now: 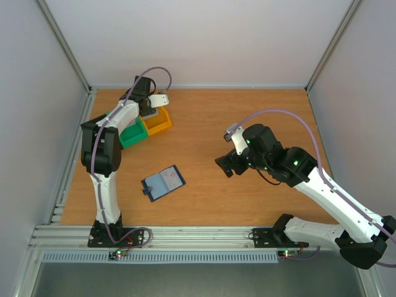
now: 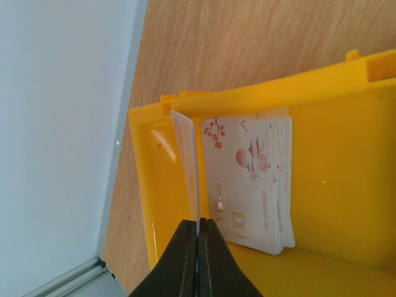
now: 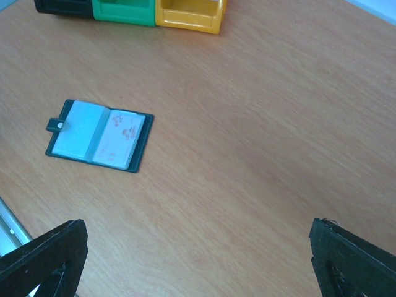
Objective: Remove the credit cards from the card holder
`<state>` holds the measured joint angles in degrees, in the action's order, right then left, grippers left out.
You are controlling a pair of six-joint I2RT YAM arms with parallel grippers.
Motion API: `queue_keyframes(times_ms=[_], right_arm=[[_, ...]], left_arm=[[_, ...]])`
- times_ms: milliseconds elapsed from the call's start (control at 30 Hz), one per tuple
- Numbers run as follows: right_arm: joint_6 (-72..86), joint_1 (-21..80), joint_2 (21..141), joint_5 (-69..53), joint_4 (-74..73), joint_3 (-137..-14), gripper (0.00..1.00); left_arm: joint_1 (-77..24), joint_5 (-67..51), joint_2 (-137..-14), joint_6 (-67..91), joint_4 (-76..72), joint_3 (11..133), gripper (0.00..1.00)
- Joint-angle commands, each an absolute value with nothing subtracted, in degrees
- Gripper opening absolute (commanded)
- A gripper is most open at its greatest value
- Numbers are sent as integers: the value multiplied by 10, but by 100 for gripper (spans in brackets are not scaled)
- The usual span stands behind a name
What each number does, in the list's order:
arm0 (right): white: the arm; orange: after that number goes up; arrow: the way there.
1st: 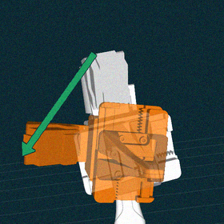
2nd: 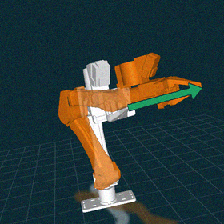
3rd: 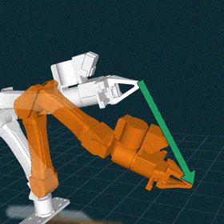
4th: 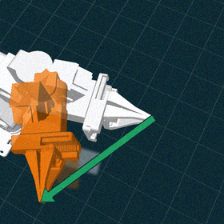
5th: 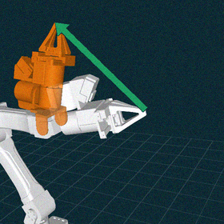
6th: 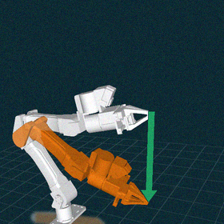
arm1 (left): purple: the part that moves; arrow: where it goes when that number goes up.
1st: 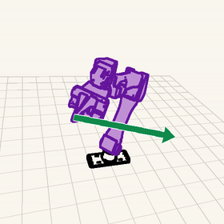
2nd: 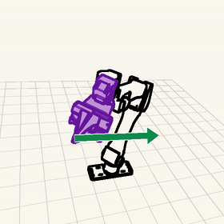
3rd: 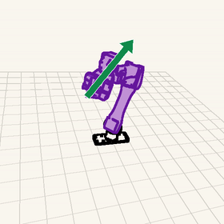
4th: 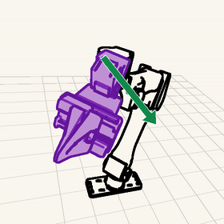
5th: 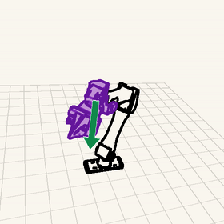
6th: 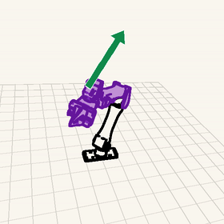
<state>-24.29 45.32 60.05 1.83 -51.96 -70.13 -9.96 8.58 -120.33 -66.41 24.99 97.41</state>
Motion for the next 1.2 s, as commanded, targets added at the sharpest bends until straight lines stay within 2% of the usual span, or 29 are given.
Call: queue_keyframes(times_ms=[0,133,367,633,1167], right_arm=[[-248,451,607,25,-520,-720,98],[-254,451,622,17,-512,-724,99],[-265,451,647,13,-521,-746,99],[-261,451,644,13,-528,-752,98],[-262,451,641,-27,-534,-750,98]], left_arm=[[-86,82,-1189,-645,272,982,0],[-85,91,-1191,-614,276,993,0],[-84,74,-1195,-648,230,957,0],[-84,81,-1240,-674,174,976,0],[-83,97,-1256,-713,179,954,2]])
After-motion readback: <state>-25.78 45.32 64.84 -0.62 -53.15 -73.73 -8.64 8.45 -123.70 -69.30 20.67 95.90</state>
